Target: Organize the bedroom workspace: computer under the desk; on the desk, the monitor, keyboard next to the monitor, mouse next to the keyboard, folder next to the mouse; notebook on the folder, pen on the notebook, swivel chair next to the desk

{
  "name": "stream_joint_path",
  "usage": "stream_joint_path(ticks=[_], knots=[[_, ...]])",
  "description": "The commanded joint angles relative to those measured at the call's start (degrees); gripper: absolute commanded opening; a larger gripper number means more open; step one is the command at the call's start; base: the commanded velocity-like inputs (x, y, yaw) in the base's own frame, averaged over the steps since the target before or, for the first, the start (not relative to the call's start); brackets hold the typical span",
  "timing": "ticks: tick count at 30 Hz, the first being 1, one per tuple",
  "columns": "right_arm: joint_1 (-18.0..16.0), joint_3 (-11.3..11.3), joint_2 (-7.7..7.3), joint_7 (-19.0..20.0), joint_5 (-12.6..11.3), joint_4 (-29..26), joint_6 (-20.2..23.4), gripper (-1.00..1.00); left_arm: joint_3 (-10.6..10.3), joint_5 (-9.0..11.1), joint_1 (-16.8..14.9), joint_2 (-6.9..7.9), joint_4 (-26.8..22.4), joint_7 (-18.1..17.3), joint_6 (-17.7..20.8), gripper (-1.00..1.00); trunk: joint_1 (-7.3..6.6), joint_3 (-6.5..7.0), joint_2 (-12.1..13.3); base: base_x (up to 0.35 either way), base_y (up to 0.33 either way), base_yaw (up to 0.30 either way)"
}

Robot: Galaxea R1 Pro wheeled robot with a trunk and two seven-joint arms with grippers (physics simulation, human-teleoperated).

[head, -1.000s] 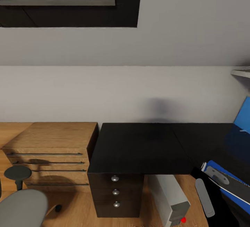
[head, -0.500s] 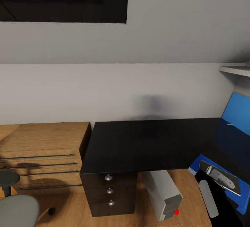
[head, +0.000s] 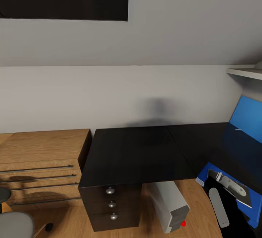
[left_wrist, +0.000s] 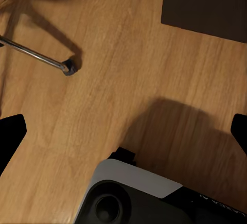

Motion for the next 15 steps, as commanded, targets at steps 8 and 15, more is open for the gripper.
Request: stream_joint_path(ticks=[8, 15], knots=[[0.0, 0.0, -0.02, -0.2, -0.3, -1.7, 0.2, -1.00, -0.3, 0.6, 0.0, 0.04, -0.1, 0.3, -0.2, 1.00, 0.02, -0.07, 0.0, 0.017, 0.000, -0.001], [0.0, 0.0, -0.22, -0.1, 0.1, -2.5, 0.4, -1.00, -0.3, 0.5, 0.0, 0.04, -0.1, 0.3, -0.2, 1.00, 0.02, -0.07, 0.0, 0.142, -0.132, 0.000]])
